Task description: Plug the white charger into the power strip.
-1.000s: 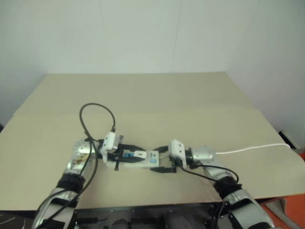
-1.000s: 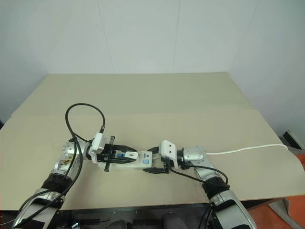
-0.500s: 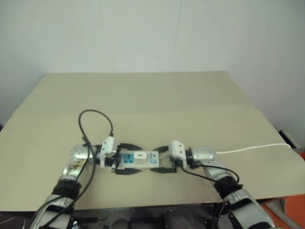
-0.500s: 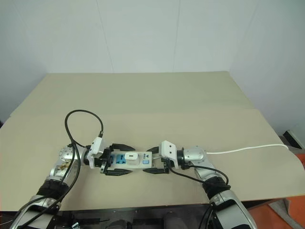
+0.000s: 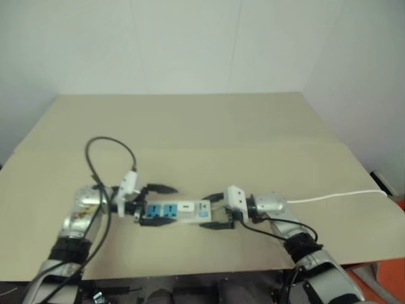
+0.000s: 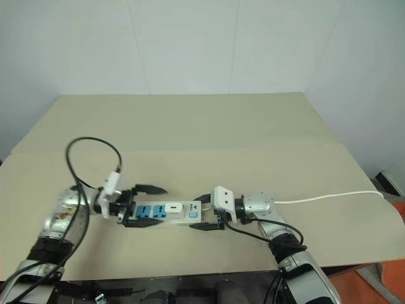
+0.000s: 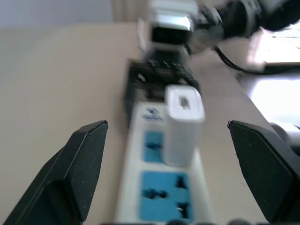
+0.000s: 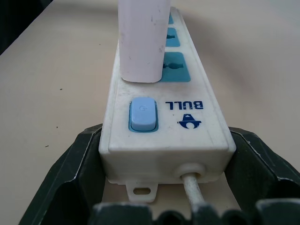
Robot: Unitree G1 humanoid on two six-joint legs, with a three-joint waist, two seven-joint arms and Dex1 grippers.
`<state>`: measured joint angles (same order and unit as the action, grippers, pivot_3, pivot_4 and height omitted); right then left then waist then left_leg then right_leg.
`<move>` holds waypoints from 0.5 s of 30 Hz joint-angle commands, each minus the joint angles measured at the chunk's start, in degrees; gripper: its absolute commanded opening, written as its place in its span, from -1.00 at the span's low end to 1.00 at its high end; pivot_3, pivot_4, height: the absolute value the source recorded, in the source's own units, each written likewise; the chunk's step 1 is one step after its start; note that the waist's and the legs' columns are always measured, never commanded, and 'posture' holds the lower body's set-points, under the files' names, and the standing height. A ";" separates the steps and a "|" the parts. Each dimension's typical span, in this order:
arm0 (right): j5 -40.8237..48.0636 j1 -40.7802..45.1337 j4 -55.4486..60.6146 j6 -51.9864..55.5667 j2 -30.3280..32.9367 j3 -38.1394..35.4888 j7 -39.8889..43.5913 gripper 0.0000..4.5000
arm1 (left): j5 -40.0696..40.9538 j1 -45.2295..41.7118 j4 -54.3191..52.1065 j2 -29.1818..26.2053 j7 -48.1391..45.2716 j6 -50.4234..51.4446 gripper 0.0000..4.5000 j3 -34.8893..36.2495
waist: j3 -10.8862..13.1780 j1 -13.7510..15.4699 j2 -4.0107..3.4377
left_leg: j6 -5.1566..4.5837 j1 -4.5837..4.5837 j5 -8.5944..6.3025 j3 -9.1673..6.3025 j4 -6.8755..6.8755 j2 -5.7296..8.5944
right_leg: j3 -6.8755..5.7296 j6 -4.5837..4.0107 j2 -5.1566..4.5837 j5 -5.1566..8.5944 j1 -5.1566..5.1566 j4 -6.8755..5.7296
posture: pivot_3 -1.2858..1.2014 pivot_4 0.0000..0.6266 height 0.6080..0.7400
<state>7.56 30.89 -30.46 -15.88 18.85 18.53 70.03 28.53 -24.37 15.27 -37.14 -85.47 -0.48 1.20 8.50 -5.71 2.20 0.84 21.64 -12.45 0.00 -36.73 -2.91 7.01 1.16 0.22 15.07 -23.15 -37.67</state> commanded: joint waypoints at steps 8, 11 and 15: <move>1.11 -1.04 0.81 7.00 1.29 -2.41 1.57 0.99 | 1.67 4.03 -3.48 -7.01 3.56 0.10 1.00 10.98 | 0.10 0.18 0.06 | 0.00 0.15 0.00 -0.01 0.00 0.03 | -0.09 0.00 -0.09 0.00 -0.09 0.07 | 0.03 -0.52 1.00; 2.43 -2.71 5.07 7.57 3.92 -4.13 1.91 0.99 | 1.77 7.86 -5.95 -7.15 5.16 0.36 1.00 12.02 | 0.20 0.39 0.05 | 0.01 0.46 0.00 -0.02 0.00 0.05 | -0.16 -0.01 -0.18 0.01 -0.33 0.08 | 0.03 -0.52 1.00; 5.50 -5.53 11.79 9.46 8.70 -7.11 3.29 0.99 | 1.36 12.16 -8.78 -7.15 7.70 0.30 1.00 13.33 | 0.22 1.91 0.07 | 0.00 1.23 0.00 -0.03 -0.01 0.17 | -0.28 -0.14 -0.45 -0.08 -1.13 -0.01 | 0.03 -0.52 1.00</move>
<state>11.02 26.65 -22.33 -7.55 25.39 14.46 72.57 29.45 -13.24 9.60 -43.34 -79.06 0.18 12.29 8.72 -3.80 2.27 0.85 22.93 -12.45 -0.05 -36.74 -2.71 6.67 0.85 -0.29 14.89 -24.31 -37.67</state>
